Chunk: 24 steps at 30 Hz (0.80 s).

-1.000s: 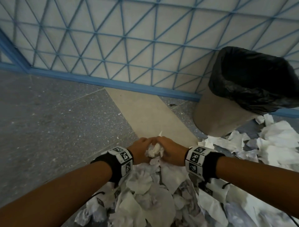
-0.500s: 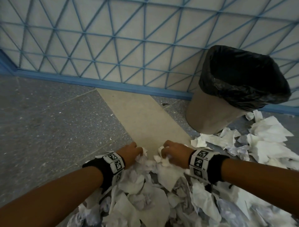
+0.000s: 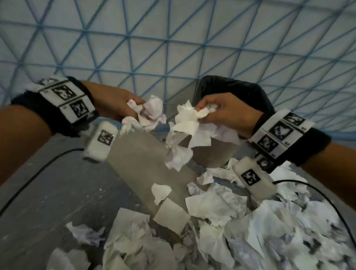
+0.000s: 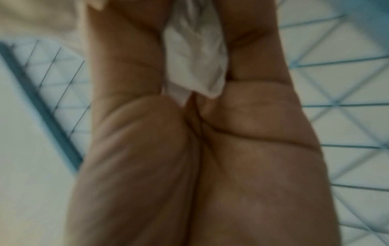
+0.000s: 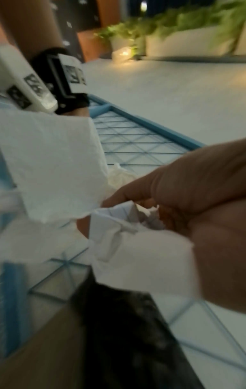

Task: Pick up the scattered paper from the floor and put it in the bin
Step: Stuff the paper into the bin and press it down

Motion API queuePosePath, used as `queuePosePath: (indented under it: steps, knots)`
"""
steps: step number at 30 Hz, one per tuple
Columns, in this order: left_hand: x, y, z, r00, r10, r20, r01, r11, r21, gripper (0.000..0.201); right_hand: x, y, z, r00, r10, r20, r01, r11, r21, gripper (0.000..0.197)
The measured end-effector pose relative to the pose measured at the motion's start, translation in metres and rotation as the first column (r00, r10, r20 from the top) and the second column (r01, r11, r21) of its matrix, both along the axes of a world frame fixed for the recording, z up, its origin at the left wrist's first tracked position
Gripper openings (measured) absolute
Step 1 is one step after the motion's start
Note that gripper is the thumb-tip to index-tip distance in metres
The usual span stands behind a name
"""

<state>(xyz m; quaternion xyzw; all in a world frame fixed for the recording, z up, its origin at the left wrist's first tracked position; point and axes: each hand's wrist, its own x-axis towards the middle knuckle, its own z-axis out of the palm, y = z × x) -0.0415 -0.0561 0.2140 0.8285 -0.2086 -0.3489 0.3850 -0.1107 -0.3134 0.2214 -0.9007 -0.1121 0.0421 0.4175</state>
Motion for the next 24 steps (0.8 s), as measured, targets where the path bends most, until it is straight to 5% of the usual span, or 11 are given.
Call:
queuePosePath:
  steps: [2,4,8,9,11,13,17,19,24]
  knots:
    - [0.004,-0.023,0.028,1.0,-0.023,0.01,0.024,0.992,-0.124,0.05,0.001,-0.02,0.023,0.995,-0.1,0.002,0.099,0.99,0.098,0.021]
    - [0.004,-0.057,0.049,1.0,0.023,0.0,-0.022,0.963,-0.269,0.018,0.006,-0.041,0.04,0.978,-0.207,0.018,0.201,0.963,0.179,0.027]
    - [0.01,-0.131,0.053,0.963,0.255,0.091,-0.198,0.891,-0.409,0.017,0.027,-0.076,0.047,0.885,-0.433,0.17,0.415,0.9,0.132,0.024]
    - [0.013,-0.151,0.048,0.93,0.312,0.194,-0.227,0.904,-0.364,0.01,0.032,-0.08,0.044,0.849,-0.476,0.228,0.473,0.878,0.072,0.015]
    - [0.019,-0.186,0.031,0.829,0.305,0.468,-0.252,0.952,-0.174,0.036,0.039,-0.085,0.032,0.796,-0.498,0.344,0.558,0.824,-0.101,0.018]
    - [0.016,-0.213,0.01,0.797,0.274,0.538,-0.262,0.96,-0.101,0.06,0.048,-0.087,0.015,0.801,-0.485,0.35,0.573,0.79,-0.218,0.027]
    - [0.014,-0.231,-0.011,0.846,-0.01,0.533,0.01,1.0,0.003,0.022,0.055,-0.084,-0.001,0.851,-0.525,0.024,0.525,0.851,-0.011,0.034]
    - [0.018,-0.219,-0.012,0.83,-0.035,0.557,-0.013,0.997,0.082,0.027,0.055,-0.084,0.001,0.862,-0.506,-0.031,0.507,0.862,0.015,0.03]
    - [0.027,-0.166,-0.019,0.682,0.405,0.609,-0.263,0.913,-0.312,0.025,0.035,-0.064,-0.004,0.802,-0.449,0.393,0.502,0.864,-0.037,0.029]
